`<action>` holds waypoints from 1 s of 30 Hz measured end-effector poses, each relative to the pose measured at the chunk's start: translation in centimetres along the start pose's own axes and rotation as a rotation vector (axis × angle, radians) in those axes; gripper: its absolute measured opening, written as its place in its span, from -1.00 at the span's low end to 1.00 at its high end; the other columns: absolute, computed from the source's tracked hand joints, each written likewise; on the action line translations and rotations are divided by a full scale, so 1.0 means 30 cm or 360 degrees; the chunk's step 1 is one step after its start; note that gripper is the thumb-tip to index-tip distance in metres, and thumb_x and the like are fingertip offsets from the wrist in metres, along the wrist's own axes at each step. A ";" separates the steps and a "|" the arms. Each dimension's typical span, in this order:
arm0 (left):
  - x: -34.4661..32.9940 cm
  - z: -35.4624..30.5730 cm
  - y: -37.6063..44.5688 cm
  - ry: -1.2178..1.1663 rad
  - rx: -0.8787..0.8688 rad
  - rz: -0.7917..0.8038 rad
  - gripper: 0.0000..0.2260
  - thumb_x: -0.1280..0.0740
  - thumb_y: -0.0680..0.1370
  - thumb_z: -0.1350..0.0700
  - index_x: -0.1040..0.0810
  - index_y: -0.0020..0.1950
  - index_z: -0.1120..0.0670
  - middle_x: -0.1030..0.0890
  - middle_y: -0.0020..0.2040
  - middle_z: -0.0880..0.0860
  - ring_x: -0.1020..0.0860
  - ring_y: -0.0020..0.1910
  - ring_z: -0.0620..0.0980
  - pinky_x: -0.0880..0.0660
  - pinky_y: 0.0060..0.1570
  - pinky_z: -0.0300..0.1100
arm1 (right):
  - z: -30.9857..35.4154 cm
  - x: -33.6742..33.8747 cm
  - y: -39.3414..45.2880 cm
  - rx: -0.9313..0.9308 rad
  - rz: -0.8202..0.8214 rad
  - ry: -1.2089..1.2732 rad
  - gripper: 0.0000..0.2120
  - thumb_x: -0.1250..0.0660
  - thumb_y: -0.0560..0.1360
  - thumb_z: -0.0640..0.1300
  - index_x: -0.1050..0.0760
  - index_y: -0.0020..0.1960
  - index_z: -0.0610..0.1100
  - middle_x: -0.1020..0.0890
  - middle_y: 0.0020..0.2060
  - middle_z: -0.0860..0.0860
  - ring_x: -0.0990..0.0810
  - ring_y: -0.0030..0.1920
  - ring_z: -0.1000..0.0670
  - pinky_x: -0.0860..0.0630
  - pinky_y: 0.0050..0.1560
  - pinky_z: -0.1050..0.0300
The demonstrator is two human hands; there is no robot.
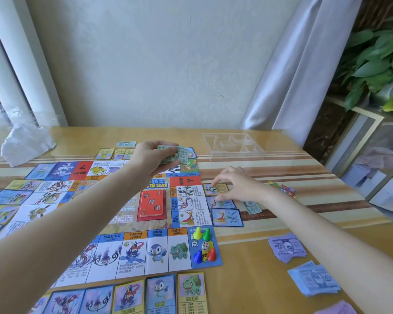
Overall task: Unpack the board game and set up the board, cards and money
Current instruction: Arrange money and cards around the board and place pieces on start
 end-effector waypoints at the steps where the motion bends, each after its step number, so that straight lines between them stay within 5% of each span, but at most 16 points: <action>1: 0.000 0.003 -0.001 0.0001 0.0004 -0.0004 -0.96 -0.32 0.53 0.27 -0.56 -0.09 0.20 -0.59 -0.12 0.16 -0.61 -0.25 -0.03 -0.58 -0.36 -0.32 | 0.001 0.003 -0.007 0.0006 -0.0012 0.0036 -0.72 -0.43 0.42 0.00 -0.52 0.11 0.07 -0.38 0.23 0.01 -0.22 0.29 0.01 -0.17 0.26 0.02; 8: -0.007 0.019 -0.013 0.0031 0.0009 -0.0029 -0.96 -0.33 0.52 0.27 -0.57 -0.09 0.20 -0.58 -0.10 0.15 -0.62 -0.25 -0.02 -0.59 -0.36 -0.32 | 0.056 0.001 -0.067 0.0162 0.0153 0.0000 -0.80 -0.49 0.36 -0.03 -0.45 -0.22 0.08 -0.38 -0.17 0.15 -0.34 -0.22 0.20 -0.25 -0.23 0.29; 19: -0.035 0.020 -0.071 0.0028 0.0013 0.0014 -0.97 -0.32 0.53 0.27 -0.55 -0.07 0.22 -0.57 -0.13 0.13 -0.60 -0.22 -0.02 -0.59 -0.34 -0.31 | 0.062 -0.038 -0.127 0.0228 0.0233 -0.0108 -0.72 -0.49 0.37 -0.04 -0.55 0.05 -0.03 -0.33 -0.17 0.17 -0.33 -0.18 0.23 -0.22 -0.22 0.37; 30: -0.032 0.019 -0.085 0.0038 0.0040 0.0001 -0.98 -0.33 0.52 0.26 -0.55 -0.10 0.20 -0.57 -0.13 0.13 -0.60 -0.24 -0.03 -0.59 -0.33 -0.31 | 0.053 -0.042 -0.118 0.0140 0.0257 -0.0113 -0.48 -0.46 0.40 0.01 -0.44 0.33 0.01 -0.36 0.27 0.02 -0.30 0.28 0.06 -0.22 0.16 0.23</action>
Point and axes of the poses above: each hand's wrist, its own y-axis towards the middle knuckle, its own x-axis out of the back of the hand, z = x × y, the point moved 5 cm from there along y, towards the middle knuckle
